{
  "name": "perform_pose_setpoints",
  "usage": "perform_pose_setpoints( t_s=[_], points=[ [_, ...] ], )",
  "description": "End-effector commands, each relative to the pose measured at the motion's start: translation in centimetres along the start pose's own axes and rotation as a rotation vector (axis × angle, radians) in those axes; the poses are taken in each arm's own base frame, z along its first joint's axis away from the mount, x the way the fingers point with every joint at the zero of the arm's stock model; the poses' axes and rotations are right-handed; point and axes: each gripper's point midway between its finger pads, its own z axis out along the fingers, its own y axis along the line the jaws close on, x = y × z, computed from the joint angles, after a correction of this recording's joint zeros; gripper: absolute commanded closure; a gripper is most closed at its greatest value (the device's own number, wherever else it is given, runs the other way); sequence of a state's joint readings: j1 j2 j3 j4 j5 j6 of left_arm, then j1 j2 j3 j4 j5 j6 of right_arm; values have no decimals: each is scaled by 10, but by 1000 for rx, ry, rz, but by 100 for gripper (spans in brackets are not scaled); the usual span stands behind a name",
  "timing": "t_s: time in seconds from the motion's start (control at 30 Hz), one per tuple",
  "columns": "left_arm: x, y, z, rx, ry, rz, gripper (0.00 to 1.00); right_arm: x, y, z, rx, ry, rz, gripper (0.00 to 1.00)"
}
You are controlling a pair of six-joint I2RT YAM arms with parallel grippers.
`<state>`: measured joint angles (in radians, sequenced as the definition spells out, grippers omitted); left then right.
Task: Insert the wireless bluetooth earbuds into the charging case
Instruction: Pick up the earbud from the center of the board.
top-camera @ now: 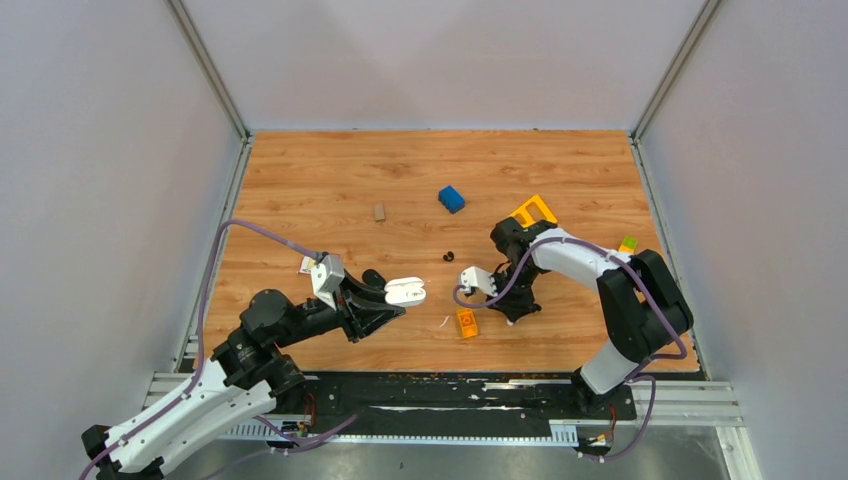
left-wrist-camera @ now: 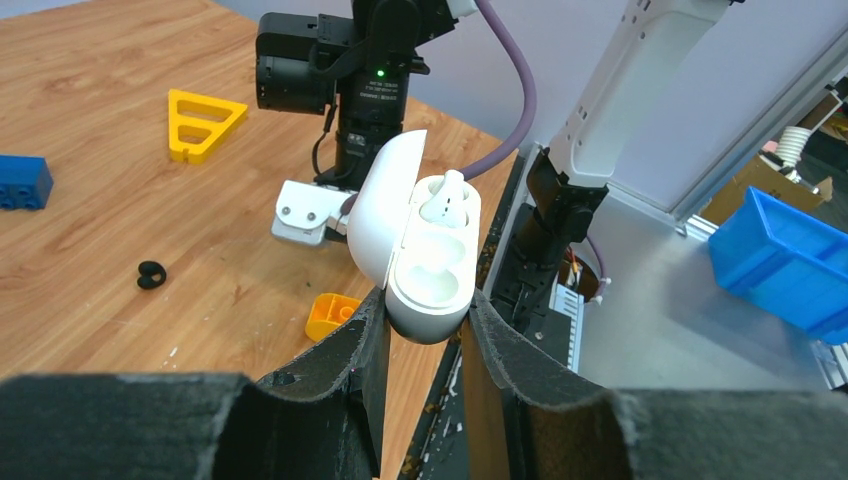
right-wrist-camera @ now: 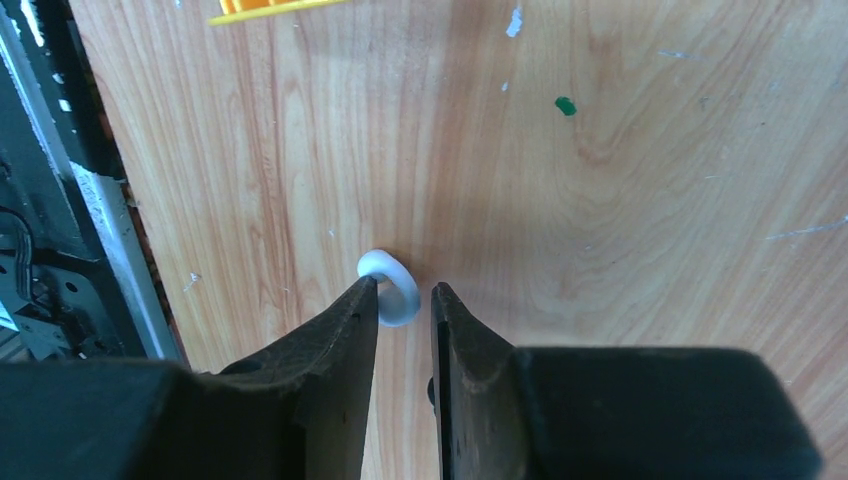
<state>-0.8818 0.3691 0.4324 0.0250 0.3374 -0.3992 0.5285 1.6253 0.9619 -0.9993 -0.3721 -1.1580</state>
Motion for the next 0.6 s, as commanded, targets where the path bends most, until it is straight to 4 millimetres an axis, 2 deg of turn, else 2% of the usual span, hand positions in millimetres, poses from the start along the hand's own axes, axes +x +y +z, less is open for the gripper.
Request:
perform_pose_setpoints(
  t_s=[0.0,0.23,0.57],
  points=[
    [-13,-5,0,16,-42,13,100,-11,12,-6,-37,-56,-16,73],
    [-12,-5,0,18,-40,13,100,-8,16,-3,-61,-46,2,75],
    [-11,-5,0,16,-39,10,100,-5,13,-4,-40,-29,4,84]
  ],
)
